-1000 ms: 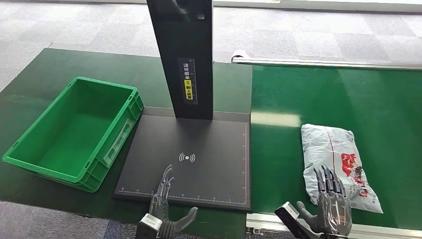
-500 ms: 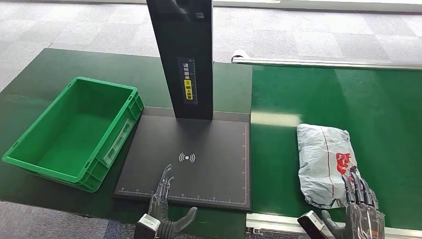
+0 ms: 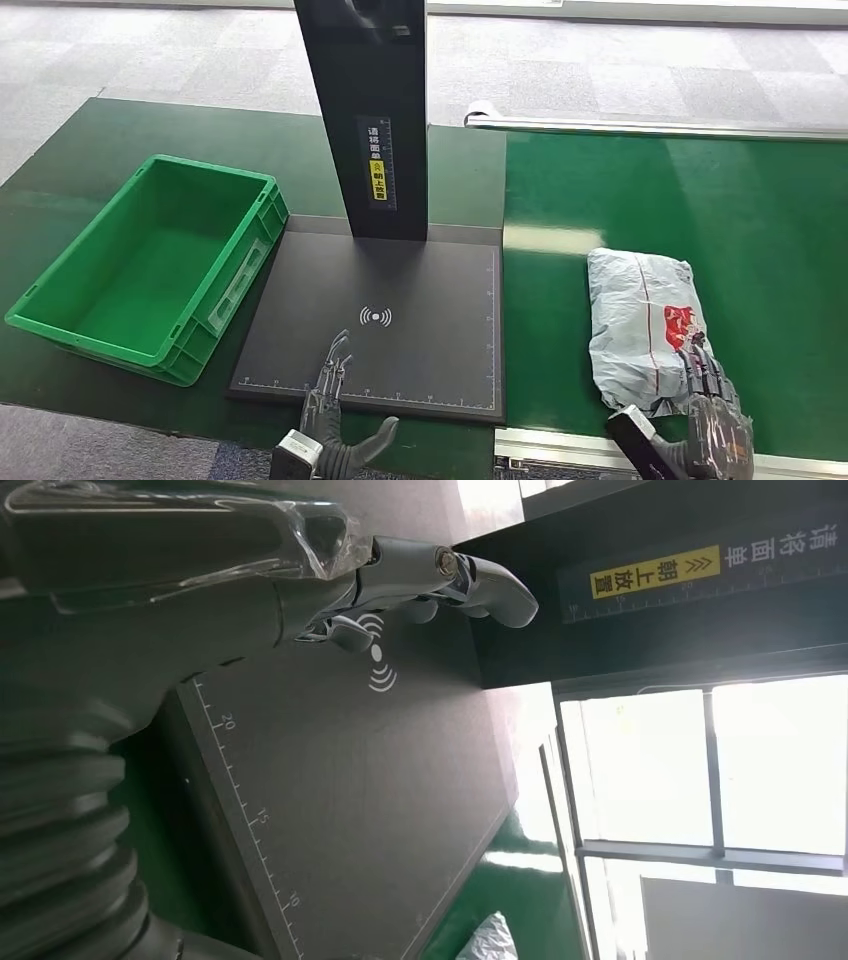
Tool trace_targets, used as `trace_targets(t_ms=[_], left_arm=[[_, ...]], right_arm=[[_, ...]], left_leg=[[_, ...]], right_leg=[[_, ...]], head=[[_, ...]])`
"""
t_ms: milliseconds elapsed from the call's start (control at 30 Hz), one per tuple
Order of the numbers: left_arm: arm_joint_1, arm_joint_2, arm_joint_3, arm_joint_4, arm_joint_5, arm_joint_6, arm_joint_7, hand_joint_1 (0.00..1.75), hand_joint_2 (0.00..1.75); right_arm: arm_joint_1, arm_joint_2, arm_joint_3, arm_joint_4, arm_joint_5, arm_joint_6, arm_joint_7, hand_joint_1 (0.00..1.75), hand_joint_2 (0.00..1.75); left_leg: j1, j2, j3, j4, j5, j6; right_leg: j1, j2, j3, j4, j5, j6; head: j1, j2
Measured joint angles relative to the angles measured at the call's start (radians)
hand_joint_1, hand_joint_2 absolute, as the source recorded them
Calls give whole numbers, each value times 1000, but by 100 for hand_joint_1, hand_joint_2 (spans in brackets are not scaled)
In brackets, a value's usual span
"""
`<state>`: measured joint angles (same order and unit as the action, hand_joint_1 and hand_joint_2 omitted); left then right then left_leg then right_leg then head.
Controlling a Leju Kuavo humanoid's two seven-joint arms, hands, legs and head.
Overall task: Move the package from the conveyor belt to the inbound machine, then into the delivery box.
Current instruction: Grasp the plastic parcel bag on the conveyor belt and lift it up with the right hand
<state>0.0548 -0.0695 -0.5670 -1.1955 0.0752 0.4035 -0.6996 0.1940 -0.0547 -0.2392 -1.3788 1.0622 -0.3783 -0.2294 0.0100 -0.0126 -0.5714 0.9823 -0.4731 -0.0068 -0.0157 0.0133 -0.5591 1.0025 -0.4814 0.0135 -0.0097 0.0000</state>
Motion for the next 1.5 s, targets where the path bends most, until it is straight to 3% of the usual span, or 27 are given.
trace_targets(t_ms=[500, 1167, 1200, 1300, 1333, 1500], left_arm=[[-1, 1, -2, 0, 0, -6, 0, 0, 175], [-13, 16, -32, 0, 19, 5, 0, 0, 175], [-14, 16, -33, 0, 20, 3, 0, 0, 175], [-17, 17, -36, 0, 20, -3, 0, 0, 175], [-18, 17, -38, 0, 20, -4, 0, 0, 175], [-19, 19, -42, 0, 20, -3, 0, 0, 175]], right_arm=[[-83, 7, 27, 113, 6, 9, 6, 0, 175], [-336, 9, 136, 466, 83, 22, 64, 0, 175], [-342, 9, 137, 482, 82, 23, 66, 36, 175], [-366, 9, 138, 529, 74, 19, 62, 167, 175], [-374, 10, 138, 544, 68, 16, 55, 175, 175], [-407, 12, 138, 599, 50, -1, 29, 175, 175]], left_leg=[[0, 0, -1, 0, 0, 0], [0, 0, 0, 0, 0, 0], [0, 0, 0, 0, 0, 0], [0, 0, 0, 0, 0, 0], [0, 0, 0, 0, 0, 0], [0, 0, 0, 0, 0, 0]], right_leg=[[0, 0, 0, 0, 0, 0], [0, 0, 0, 0, 0, 0], [0, 0, 0, 0, 0, 0], [0, 0, 0, 0, 0, 0], [0, 0, 0, 0, 0, 0], [0, 0, 0, 0, 0, 0]], head=[[0, 0], [0, 0], [0, 0], [0, 0], [0, 0], [0, 0]])
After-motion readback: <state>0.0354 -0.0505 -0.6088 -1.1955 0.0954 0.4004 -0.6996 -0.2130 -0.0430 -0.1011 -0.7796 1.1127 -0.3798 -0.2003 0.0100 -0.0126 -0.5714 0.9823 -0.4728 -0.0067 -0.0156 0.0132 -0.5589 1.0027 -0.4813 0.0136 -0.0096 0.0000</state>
